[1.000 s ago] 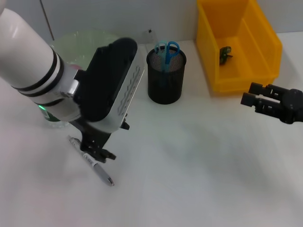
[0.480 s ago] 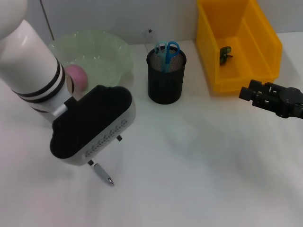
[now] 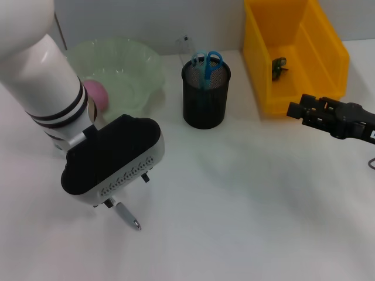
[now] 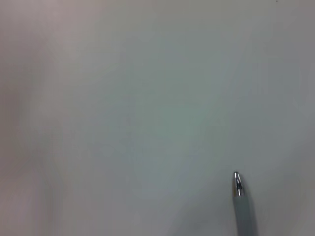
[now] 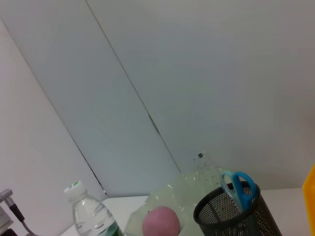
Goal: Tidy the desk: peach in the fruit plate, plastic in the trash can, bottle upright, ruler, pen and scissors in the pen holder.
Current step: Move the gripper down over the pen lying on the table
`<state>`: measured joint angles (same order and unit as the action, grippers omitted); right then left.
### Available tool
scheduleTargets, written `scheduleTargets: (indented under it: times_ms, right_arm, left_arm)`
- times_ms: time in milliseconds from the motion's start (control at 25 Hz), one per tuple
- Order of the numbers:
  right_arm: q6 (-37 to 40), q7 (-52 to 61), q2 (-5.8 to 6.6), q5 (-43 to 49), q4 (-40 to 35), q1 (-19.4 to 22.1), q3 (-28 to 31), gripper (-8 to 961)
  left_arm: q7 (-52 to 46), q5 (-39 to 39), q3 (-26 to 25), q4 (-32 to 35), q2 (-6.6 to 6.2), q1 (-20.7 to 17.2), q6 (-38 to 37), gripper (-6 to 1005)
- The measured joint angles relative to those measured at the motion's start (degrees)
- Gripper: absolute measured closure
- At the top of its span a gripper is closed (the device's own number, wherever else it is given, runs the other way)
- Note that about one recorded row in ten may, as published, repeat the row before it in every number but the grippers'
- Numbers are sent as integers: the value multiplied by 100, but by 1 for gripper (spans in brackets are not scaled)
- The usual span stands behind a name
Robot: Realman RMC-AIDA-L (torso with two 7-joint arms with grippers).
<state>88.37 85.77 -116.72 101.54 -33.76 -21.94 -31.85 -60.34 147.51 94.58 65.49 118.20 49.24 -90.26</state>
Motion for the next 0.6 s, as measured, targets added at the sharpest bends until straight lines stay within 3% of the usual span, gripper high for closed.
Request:
scheduleTargets:
  times_ms: [400,600]
  right_arm:
    - [-67,-81,-2,15,128,-12,-11,273]
    - [-43,-87,-2,168,131,-21,-39,273]
  left_arm:
    - [-145,167,95,-877,35,366,430,199]
    - [-447,322,226,-880,54,391,465,205]
